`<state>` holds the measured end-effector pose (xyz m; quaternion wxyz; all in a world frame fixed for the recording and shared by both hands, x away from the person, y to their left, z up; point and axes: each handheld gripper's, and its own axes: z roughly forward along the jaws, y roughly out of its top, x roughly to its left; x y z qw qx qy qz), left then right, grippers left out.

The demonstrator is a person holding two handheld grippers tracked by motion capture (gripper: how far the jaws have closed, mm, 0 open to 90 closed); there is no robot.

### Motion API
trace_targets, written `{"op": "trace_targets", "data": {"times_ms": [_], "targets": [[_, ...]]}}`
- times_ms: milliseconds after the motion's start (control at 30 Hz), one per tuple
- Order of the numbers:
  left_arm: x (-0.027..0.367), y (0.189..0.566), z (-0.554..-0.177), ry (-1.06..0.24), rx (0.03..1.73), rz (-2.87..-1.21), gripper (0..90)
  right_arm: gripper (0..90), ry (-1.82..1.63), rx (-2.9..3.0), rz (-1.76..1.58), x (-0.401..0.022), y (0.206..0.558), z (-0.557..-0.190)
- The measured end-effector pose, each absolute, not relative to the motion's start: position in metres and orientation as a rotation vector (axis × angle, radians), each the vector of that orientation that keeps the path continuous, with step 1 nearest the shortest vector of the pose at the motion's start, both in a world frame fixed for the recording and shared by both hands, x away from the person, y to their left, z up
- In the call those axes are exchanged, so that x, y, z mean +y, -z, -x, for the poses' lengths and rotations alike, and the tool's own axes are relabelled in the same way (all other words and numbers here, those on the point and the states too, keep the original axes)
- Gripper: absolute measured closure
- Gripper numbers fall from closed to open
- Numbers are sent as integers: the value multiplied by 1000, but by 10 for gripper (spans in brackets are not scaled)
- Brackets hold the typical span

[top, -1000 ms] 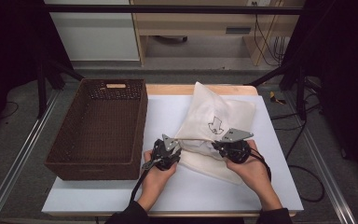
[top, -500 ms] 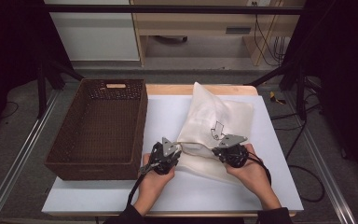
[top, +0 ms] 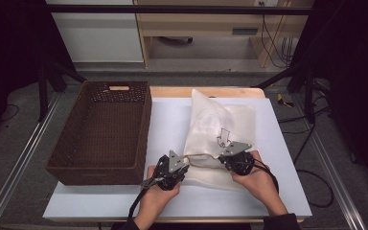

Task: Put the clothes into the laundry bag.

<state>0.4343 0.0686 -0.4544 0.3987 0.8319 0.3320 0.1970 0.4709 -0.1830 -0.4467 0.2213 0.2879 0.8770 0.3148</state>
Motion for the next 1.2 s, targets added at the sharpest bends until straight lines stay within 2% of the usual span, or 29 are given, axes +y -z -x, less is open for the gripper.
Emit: {"op": "trace_targets", "data": {"times_ms": [1200], "targets": [[79,464,-397,-439,795,-2165,796,875,-829,2444,-719,-176,450,-444]]}}
